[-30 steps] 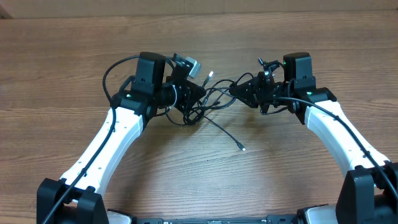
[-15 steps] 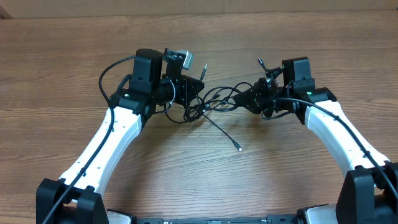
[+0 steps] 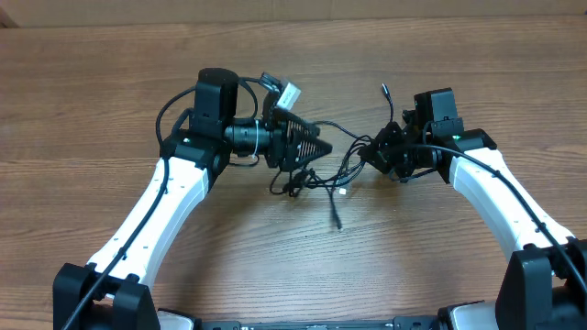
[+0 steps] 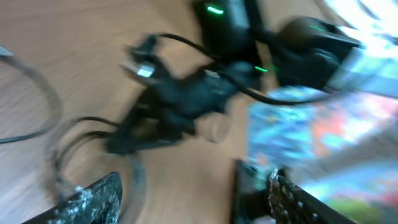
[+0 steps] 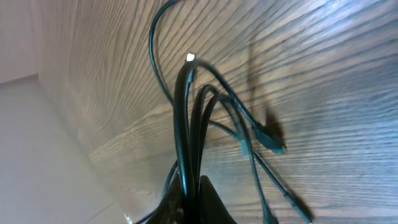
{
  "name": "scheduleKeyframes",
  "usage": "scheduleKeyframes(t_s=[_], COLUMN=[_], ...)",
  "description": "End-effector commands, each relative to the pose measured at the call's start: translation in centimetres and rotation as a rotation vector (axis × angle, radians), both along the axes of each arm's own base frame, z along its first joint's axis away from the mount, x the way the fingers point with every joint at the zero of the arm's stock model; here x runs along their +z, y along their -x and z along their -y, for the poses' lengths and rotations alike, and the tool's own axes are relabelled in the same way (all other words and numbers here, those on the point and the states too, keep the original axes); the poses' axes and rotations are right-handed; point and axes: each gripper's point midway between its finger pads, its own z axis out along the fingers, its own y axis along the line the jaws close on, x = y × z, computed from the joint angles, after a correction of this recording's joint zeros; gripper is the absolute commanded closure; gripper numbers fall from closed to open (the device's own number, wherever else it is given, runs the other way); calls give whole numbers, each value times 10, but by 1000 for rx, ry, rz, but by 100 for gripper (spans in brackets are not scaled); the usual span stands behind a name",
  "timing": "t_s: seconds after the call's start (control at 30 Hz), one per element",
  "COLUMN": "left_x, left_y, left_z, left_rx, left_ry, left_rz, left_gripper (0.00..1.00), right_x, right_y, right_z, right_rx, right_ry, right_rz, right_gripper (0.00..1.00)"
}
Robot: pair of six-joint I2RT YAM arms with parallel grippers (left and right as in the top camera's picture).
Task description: Untangle cables
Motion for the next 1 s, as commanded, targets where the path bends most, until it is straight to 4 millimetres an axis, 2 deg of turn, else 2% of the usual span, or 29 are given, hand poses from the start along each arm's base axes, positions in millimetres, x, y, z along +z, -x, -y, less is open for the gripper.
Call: scheduleKeyframes(t_s=[0.0, 0.1, 0.13, 0.17, 0.27, 0.37, 0.5, 0.63, 0.67, 0.7, 0.77, 0.8, 0.83, 0.97], left_x=[23, -1, -12, -31, -68, -94, -111, -115, -116, -116, -116, -115, -115, -115], left_y=[26, 11, 4, -8, -24, -21, -14, -10, -10, -9, -9, -10, -10, -9], left_z=[-1, -5, -8, -17, -43, -66, -84, -89, -89, -89, -89, -89, -89, -87], left_rx=[-138, -20, 37, 133, 340, 442, 489, 478, 477, 477, 477, 477, 478, 473], left_ry=[96, -22, -80, -181, -382, -534, -651, -689, -691, -692, -691, -689, -689, -689], left_rz=[32, -8, -24, -54, -164, -243, -282, -272, -274, -275, -275, -274, -272, -273], left_gripper=[27, 37, 37, 35, 27, 24, 19, 16, 16, 16, 14, 14, 13, 9], right_x=[-4, -4, -4, -4, -5, -5, -9, -19, -24, -28, -34, -36, -37, -37], right_y=[-5, -4, -4, -3, -3, -4, -5, -3, 0, 2, 8, 10, 13, 20], right_z=[9, 9, 9, 9, 9, 10, 17, 35, 43, 52, 69, 74, 76, 66], right_rx=[-22, -6, 0, 14, 31, 27, 20, 83, 76, 65, 40, 34, 40, 119], right_ry=[42, 46, 49, 54, 63, 70, 116, 258, 306, 356, 452, 480, 490, 448], right_rz=[16, 27, 30, 37, 47, 50, 56, 92, 77, 60, 26, 13, 4, 6], right_gripper=[96, 96, 96, 96, 96, 96, 95, 80, 73, 60, 19, 5, 0, 0])
